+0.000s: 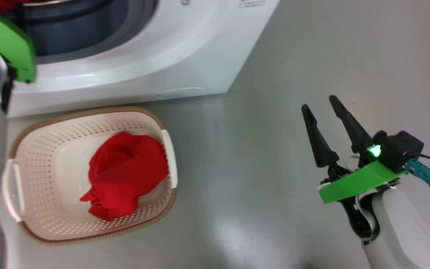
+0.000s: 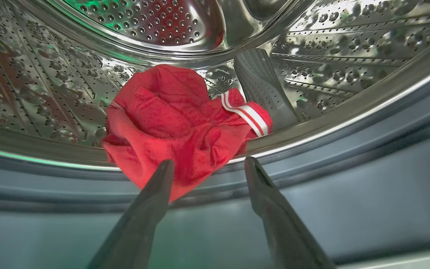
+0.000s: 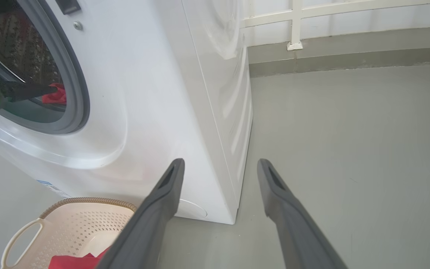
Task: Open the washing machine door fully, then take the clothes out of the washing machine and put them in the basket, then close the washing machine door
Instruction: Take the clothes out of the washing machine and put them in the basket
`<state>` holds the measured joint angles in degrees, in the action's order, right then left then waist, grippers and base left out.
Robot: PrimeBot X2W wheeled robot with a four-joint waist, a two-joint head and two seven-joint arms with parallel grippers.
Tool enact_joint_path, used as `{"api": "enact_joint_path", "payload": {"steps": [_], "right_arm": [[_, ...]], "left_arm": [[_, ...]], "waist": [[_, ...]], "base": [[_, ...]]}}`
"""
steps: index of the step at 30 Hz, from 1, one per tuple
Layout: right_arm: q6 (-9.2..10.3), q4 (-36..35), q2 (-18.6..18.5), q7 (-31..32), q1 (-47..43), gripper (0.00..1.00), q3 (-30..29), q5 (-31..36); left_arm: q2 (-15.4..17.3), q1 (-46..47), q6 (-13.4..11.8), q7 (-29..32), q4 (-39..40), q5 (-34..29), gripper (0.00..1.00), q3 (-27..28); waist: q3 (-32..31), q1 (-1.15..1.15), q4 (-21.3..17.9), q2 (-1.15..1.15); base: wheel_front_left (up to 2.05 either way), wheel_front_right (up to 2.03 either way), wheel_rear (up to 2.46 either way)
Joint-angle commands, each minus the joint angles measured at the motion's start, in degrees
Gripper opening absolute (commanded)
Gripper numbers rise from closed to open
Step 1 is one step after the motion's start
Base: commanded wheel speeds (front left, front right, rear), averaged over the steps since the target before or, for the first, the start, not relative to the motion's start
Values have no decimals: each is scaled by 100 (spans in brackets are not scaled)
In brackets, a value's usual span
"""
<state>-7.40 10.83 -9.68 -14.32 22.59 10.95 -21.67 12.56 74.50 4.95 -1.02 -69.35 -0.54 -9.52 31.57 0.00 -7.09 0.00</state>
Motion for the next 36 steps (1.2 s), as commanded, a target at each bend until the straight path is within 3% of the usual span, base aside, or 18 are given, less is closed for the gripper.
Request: {"api": "enact_joint_path", "payload": {"steps": [1, 21, 23, 26, 28, 36], "right_arm": [[-9, -131, 34, -68, -2, 100, 160, 17], [-9, -72, 147, -68, 187, 100, 436, -37], [-9, -66, 143, -68, 184, 100, 438, -33], [-9, -41, 128, -68, 187, 100, 470, -56], [-9, -31, 117, -68, 214, 100, 503, -67], [-9, -21, 69, -68, 238, 100, 458, -73]], "left_arm": [[372, 222, -77, -13, 11, -78, 100, 6], [886, 703, -359, 73, -398, -254, 99, -346], [904, 684, -380, 93, -411, -254, 45, -374], [933, 659, -396, 162, -426, -277, 10, -441], [948, 674, -397, 177, -432, -261, 0, -455], [850, 666, -351, -145, -442, -60, 0, -410]], "waist": [[195, 0, -190, 0], [458, 0, -530, 0], [456, 0, -530, 0], [453, 0, -529, 0], [468, 0, -531, 0], [429, 0, -440, 0]], "base": [[0, 0, 0], [0, 0, 0], [0, 0, 0], [0, 0, 0], [0, 0, 0], [0, 0, 0]]}}
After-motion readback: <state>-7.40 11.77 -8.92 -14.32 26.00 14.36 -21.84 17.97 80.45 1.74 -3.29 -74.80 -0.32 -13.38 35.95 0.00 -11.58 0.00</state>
